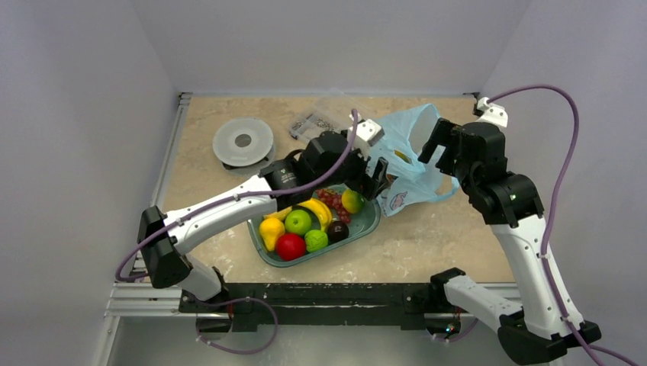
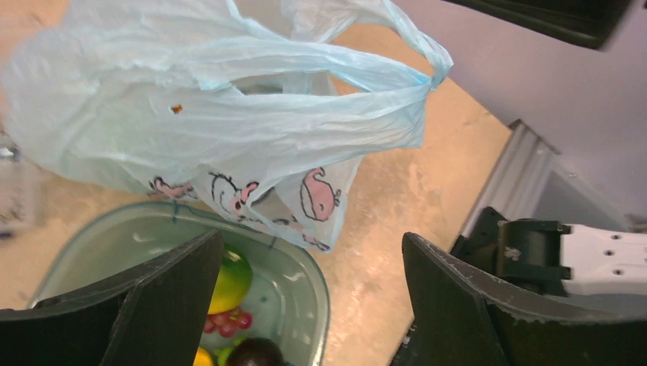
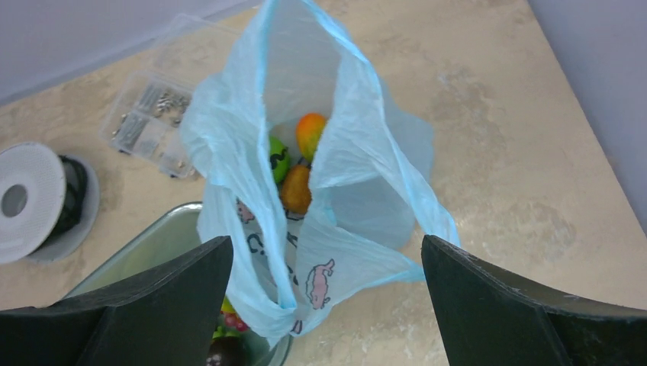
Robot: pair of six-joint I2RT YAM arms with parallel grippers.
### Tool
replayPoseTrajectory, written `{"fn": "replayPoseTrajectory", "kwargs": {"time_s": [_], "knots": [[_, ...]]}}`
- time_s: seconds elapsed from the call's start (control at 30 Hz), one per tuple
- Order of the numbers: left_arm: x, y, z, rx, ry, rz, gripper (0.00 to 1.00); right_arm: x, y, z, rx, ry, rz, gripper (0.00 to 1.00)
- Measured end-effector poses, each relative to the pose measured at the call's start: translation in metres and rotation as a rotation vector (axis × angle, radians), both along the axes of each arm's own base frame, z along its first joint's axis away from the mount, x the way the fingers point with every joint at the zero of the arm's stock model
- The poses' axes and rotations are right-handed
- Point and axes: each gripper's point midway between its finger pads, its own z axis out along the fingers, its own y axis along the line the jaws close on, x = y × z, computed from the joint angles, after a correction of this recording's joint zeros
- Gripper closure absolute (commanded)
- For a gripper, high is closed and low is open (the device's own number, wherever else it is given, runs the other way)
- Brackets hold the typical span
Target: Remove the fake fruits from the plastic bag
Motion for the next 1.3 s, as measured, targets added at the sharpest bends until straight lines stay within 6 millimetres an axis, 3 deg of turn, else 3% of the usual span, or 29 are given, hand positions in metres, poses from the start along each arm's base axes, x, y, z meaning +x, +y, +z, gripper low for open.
{"fn": "replayPoseTrajectory", "kwargs": {"time_s": [0.07, 0.17, 0.4, 0.47, 0.53, 0.57, 0.6, 0.63, 0.67, 0.7, 0.87, 1.0, 1.13, 1.2, 1.3], "knots": [[-0.005, -0.008, 0.007, 0.031, -0.120, -0.009, 0.01, -0.004, -0.009, -0.005, 0.009, 0.019, -0.072, 0.13], [-0.011, -0.022, 0.004, 0.082, -0.233, -0.033, 0.00, -0.005, -0.022, -0.015, 0.009, 0.036, -0.156, 0.13], [0.007, -0.057, -0.017, 0.226, -0.421, -0.070, 0.00, -0.008, -0.076, -0.079, 0.018, 0.147, -0.310, 0.12], [0.014, -0.067, -0.020, 0.252, -0.452, -0.068, 0.00, -0.003, -0.074, -0.099, 0.044, 0.192, -0.279, 0.12], [0.024, -0.076, -0.021, 0.280, -0.485, -0.052, 0.07, 0.001, -0.061, -0.121, 0.076, 0.236, -0.209, 0.15], [0.029, -0.079, -0.020, 0.293, -0.495, -0.035, 0.17, 0.001, -0.056, -0.126, 0.087, 0.248, -0.183, 0.19], [0.034, -0.082, -0.019, 0.303, -0.503, -0.018, 0.32, 0.001, -0.051, -0.132, 0.098, 0.260, -0.157, 0.39], [0.040, -0.084, -0.018, 0.317, -0.509, 0.005, 0.45, 0.000, -0.048, -0.135, 0.104, 0.268, -0.140, 0.72], [0.046, -0.086, -0.015, 0.326, -0.515, 0.035, 0.61, 0.001, -0.047, -0.136, 0.104, 0.268, -0.129, 0.93], [0.052, -0.085, -0.013, 0.334, -0.516, 0.065, 0.70, 0.001, -0.047, -0.137, 0.106, 0.270, -0.133, 1.00], [0.068, -0.063, -0.015, 0.344, -0.457, 0.190, 0.99, -0.011, -0.060, -0.148, 0.155, 0.304, -0.310, 1.00], [0.071, -0.025, -0.033, 0.334, -0.374, 0.271, 1.00, -0.047, -0.072, -0.158, 0.191, 0.330, -0.470, 1.00], [0.071, 0.016, -0.049, 0.277, -0.269, 0.346, 1.00, -0.082, -0.087, -0.141, 0.207, 0.232, -0.585, 1.00], [0.073, 0.027, -0.050, 0.229, -0.227, 0.370, 1.00, -0.094, -0.092, -0.134, 0.199, 0.208, -0.614, 0.86], [0.077, 0.034, -0.047, 0.158, -0.189, 0.386, 1.00, -0.094, -0.090, -0.133, 0.168, 0.229, -0.562, 0.46]]}}
